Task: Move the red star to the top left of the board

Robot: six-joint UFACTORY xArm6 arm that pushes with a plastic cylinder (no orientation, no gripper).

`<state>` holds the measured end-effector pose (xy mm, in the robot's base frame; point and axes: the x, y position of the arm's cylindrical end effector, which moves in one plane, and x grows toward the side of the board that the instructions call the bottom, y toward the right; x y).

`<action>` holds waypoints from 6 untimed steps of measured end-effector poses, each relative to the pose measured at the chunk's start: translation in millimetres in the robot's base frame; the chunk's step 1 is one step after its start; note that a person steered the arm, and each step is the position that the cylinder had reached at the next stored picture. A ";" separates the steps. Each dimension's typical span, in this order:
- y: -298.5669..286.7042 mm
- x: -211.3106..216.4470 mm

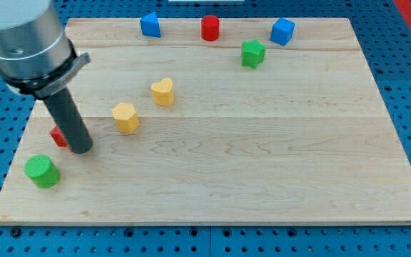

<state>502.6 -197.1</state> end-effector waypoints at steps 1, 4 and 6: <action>-20.2 -5.2; -29.5 -26.2; -61.3 -58.9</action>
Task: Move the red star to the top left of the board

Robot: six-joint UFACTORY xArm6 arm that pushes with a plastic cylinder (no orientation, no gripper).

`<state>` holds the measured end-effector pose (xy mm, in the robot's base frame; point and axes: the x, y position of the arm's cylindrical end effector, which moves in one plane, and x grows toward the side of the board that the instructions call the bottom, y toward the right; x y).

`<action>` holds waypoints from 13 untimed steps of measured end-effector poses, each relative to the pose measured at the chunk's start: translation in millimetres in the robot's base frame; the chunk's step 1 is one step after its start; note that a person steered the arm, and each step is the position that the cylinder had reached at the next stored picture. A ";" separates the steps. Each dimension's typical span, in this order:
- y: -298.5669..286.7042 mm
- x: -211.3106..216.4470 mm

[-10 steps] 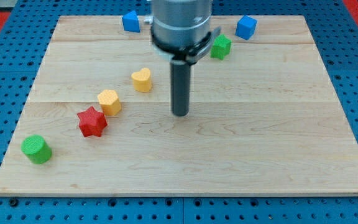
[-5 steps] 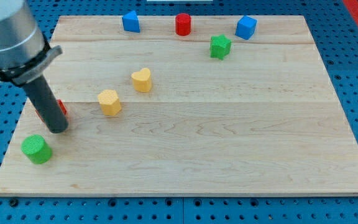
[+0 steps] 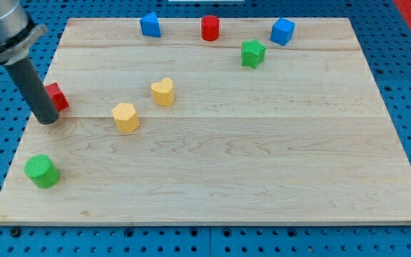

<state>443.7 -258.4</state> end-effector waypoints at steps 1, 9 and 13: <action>-1.4 -30.7; -0.4 -116.1; 89.0 -106.4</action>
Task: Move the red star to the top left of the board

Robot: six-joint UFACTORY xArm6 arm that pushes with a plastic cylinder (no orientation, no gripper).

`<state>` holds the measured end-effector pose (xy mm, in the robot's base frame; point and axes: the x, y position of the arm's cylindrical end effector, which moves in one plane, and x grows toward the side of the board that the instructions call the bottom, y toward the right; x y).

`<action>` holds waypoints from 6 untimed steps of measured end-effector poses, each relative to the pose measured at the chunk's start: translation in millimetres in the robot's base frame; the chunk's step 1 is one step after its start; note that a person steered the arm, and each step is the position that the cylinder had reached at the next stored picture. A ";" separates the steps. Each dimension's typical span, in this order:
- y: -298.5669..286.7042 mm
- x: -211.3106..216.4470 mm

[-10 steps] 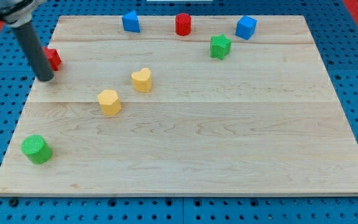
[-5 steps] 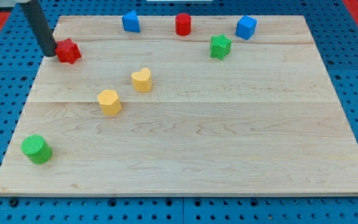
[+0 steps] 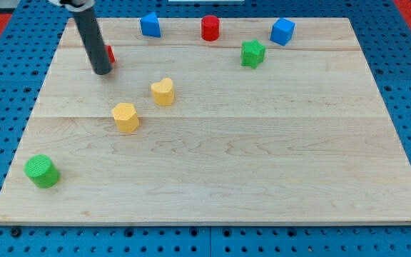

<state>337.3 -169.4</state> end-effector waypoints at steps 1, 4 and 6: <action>9.8 -32.2; -0.6 -3.0; -27.1 -20.8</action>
<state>316.5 -196.5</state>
